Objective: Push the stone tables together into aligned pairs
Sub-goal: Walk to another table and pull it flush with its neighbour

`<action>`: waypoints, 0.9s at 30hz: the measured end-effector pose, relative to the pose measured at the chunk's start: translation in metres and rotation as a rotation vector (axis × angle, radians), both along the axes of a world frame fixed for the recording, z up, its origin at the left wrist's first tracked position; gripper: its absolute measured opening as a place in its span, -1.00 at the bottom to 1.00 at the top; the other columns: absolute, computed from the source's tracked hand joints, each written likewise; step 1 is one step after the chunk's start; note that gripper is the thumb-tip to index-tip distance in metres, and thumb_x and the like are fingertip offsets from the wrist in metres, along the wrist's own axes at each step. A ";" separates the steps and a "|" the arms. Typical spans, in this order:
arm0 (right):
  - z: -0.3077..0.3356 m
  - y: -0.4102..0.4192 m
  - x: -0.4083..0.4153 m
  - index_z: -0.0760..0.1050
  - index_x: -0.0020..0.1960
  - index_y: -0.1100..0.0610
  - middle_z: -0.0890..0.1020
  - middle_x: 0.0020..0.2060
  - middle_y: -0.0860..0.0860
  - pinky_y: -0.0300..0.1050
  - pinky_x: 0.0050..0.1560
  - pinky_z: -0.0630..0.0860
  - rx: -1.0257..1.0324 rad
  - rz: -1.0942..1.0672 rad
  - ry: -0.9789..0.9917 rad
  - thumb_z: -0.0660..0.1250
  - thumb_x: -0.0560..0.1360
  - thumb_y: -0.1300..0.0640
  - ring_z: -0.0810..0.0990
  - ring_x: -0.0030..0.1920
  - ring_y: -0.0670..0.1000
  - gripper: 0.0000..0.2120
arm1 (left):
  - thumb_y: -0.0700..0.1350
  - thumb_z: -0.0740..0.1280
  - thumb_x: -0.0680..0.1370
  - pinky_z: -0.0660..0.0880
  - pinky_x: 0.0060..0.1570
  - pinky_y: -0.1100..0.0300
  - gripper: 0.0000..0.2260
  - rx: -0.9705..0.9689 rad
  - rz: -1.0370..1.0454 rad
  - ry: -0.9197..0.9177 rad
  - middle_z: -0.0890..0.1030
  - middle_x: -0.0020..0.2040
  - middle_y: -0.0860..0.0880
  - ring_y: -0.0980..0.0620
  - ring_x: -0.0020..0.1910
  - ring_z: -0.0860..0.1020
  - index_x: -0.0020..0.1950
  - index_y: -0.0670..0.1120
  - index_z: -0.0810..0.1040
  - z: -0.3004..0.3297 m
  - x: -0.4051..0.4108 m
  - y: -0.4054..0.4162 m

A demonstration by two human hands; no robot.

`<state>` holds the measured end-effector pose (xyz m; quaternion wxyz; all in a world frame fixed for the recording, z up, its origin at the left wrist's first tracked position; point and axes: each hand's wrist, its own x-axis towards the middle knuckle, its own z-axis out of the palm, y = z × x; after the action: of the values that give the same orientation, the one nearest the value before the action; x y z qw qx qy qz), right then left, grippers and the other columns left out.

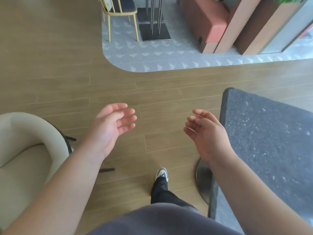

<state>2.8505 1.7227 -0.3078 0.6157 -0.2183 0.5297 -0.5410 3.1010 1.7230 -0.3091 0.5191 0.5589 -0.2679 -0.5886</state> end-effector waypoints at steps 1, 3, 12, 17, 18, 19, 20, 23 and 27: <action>-0.002 -0.014 -0.004 0.53 0.06 0.13 0.61 -0.23 0.05 -0.06 -0.07 0.58 -0.007 -0.014 -0.012 0.20 0.57 0.37 0.59 -0.22 0.02 -0.78 | -0.37 0.12 0.63 0.60 0.04 -0.07 -0.75 -0.010 -0.011 -0.006 0.68 -0.02 -0.17 -0.15 -0.02 0.67 0.15 -0.18 0.55 0.002 -0.003 -0.017; -0.003 -0.048 -0.015 0.54 0.06 0.14 0.61 -0.23 0.05 -0.05 -0.04 0.57 -0.024 -0.041 -0.041 0.20 0.57 0.37 0.58 -0.22 0.02 -0.79 | -0.37 0.12 0.63 0.60 0.01 -0.05 -0.75 -0.031 -0.042 -0.018 0.68 -0.03 -0.17 -0.15 -0.03 0.66 0.13 -0.18 0.55 0.003 -0.013 -0.058; 0.012 -0.246 -0.101 0.52 0.07 0.13 0.60 -0.24 0.03 -0.07 -0.03 0.57 -0.058 -0.119 -0.040 0.19 0.57 0.37 0.57 -0.23 0.01 -0.78 | -0.37 0.13 0.62 0.62 0.00 -0.04 -0.77 -0.053 -0.144 0.005 0.69 -0.08 -0.15 -0.15 -0.06 0.66 0.16 -0.21 0.53 0.004 -0.117 -0.287; 0.037 -0.331 -0.147 0.51 0.06 0.14 0.59 -0.25 0.04 -0.07 -0.05 0.56 -0.098 -0.226 -0.024 0.19 0.55 0.38 0.56 -0.25 0.01 -0.78 | -0.36 0.12 0.62 0.59 0.00 -0.03 -0.76 -0.112 -0.266 0.070 0.68 -0.08 -0.13 -0.15 -0.06 0.65 0.11 -0.16 0.53 0.023 -0.167 -0.389; 0.040 -0.347 -0.155 0.51 0.06 0.14 0.59 -0.25 0.04 -0.07 -0.05 0.56 -0.106 -0.250 -0.030 0.18 0.55 0.38 0.56 -0.25 0.01 -0.77 | -0.36 0.12 0.62 0.59 0.00 -0.04 -0.76 -0.129 -0.294 0.081 0.68 -0.08 -0.13 -0.15 -0.06 0.65 0.10 -0.16 0.53 0.026 -0.176 -0.409; 0.043 -0.363 -0.162 0.51 0.06 0.15 0.59 -0.25 0.05 -0.07 -0.05 0.56 -0.113 -0.272 -0.032 0.18 0.55 0.38 0.56 -0.25 0.01 -0.77 | -0.36 0.11 0.62 0.59 0.00 -0.04 -0.76 -0.147 -0.322 0.090 0.69 -0.08 -0.13 -0.15 -0.06 0.65 0.10 -0.16 0.53 0.029 -0.184 -0.429; 0.045 -0.378 -0.168 0.51 0.06 0.15 0.59 -0.25 0.05 -0.07 -0.05 0.56 -0.117 -0.294 -0.026 0.17 0.55 0.39 0.55 -0.25 0.02 -0.77 | -0.36 0.12 0.62 0.58 0.01 -0.05 -0.77 -0.162 -0.347 0.099 0.69 -0.08 -0.13 -0.16 -0.06 0.65 0.10 -0.16 0.53 0.031 -0.192 -0.450; 0.049 -0.425 -0.184 0.51 0.07 0.16 0.59 -0.26 0.05 -0.06 -0.04 0.56 -0.125 -0.354 -0.001 0.17 0.55 0.39 0.55 -0.24 0.02 -0.77 | -0.36 0.11 0.62 0.59 0.03 -0.06 -0.77 -0.192 -0.415 0.128 0.68 -0.08 -0.14 -0.16 -0.06 0.65 0.11 -0.17 0.52 0.035 -0.213 -0.514; 0.047 -0.495 -0.202 0.52 0.09 0.17 0.59 -0.24 0.05 -0.05 -0.02 0.56 -0.151 -0.452 0.000 0.17 0.55 0.39 0.55 -0.22 0.04 -0.76 | -0.36 0.11 0.62 0.60 -0.01 -0.04 -0.77 -0.222 -0.525 0.146 0.66 -0.04 -0.19 -0.17 -0.06 0.65 0.12 -0.18 0.52 0.034 -0.237 -0.604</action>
<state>2.6489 1.2281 -0.2608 0.4610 -0.1396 0.5230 -0.7032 2.8641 1.1186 -0.2756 0.4251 0.3662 -0.4281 -0.7085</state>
